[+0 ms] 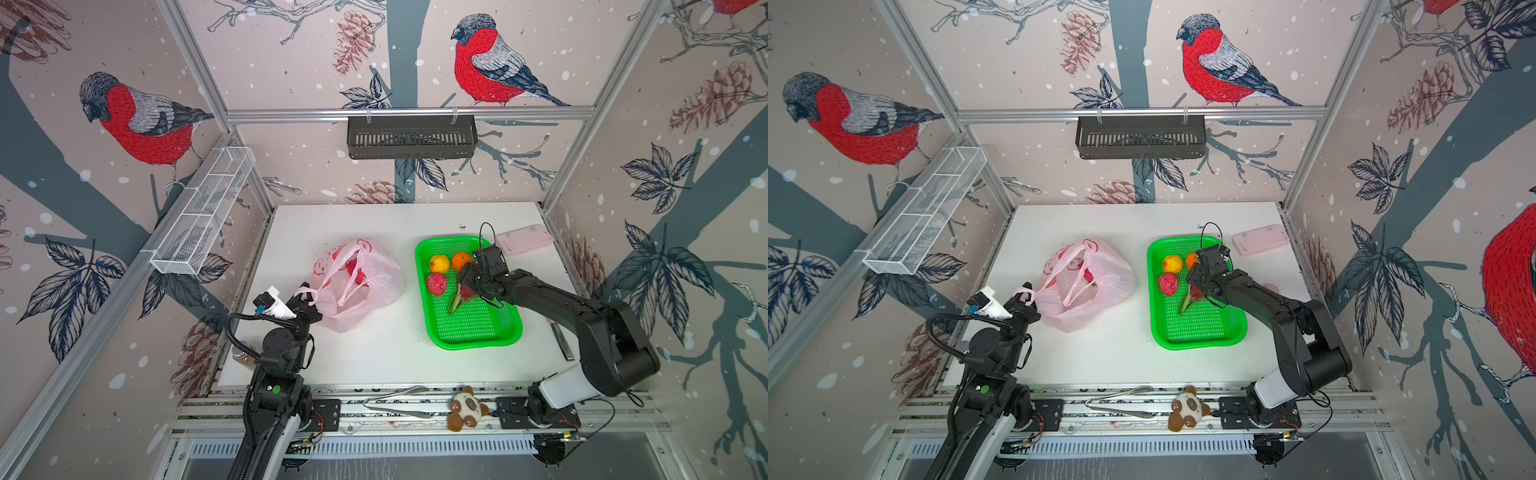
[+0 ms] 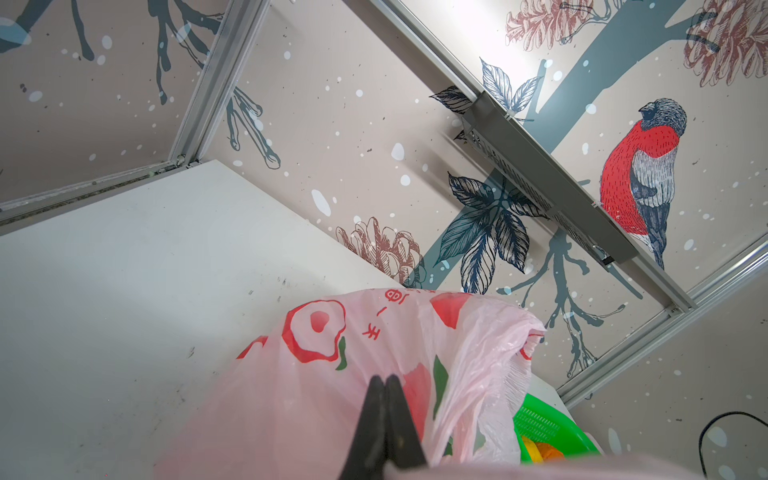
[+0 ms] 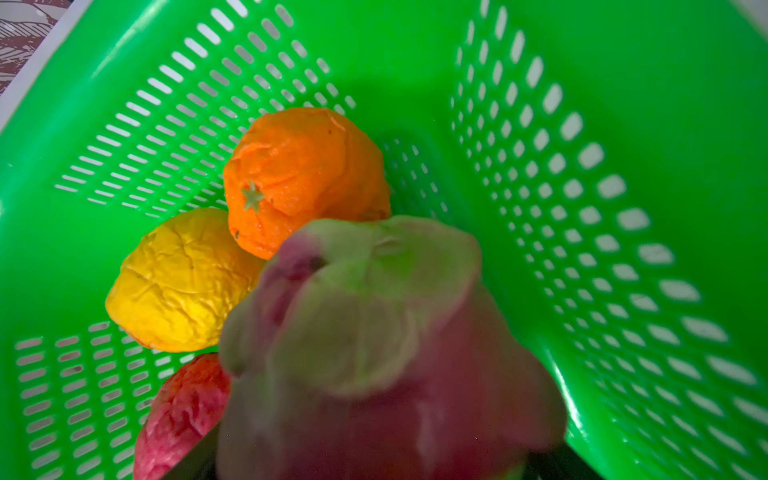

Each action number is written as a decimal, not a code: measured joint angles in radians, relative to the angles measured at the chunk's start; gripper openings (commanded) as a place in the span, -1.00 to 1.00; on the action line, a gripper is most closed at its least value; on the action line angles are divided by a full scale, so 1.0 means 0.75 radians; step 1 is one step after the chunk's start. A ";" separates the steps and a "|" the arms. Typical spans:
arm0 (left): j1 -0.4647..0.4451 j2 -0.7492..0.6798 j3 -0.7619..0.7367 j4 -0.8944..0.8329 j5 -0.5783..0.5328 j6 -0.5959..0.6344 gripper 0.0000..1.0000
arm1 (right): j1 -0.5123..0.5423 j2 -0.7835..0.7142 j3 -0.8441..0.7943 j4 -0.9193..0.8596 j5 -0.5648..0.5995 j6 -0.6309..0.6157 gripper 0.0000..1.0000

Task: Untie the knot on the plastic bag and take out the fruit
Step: 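Lower the dragon fruit into the basket and open the right gripper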

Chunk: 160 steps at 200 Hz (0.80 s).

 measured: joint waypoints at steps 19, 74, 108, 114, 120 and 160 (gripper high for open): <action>0.000 -0.008 0.000 -0.020 -0.003 0.000 -1.00 | 0.000 -0.001 0.002 0.000 0.008 -0.001 0.76; 0.000 -0.026 0.000 -0.031 -0.003 -0.001 -1.00 | 0.001 -0.020 0.002 -0.002 0.039 -0.001 0.94; 0.000 -0.044 0.000 -0.051 -0.003 -0.001 -1.00 | 0.003 -0.028 0.003 -0.014 0.045 0.000 0.95; 0.000 -0.047 0.000 -0.056 -0.004 -0.001 -1.00 | 0.003 -0.034 0.004 -0.017 0.046 0.000 0.95; 0.000 -0.050 0.000 -0.057 -0.004 -0.001 -1.00 | 0.003 -0.039 0.005 -0.022 0.047 0.000 0.95; 0.000 -0.058 0.001 -0.060 -0.007 -0.001 -1.00 | 0.036 -0.125 0.015 -0.061 0.079 0.015 0.96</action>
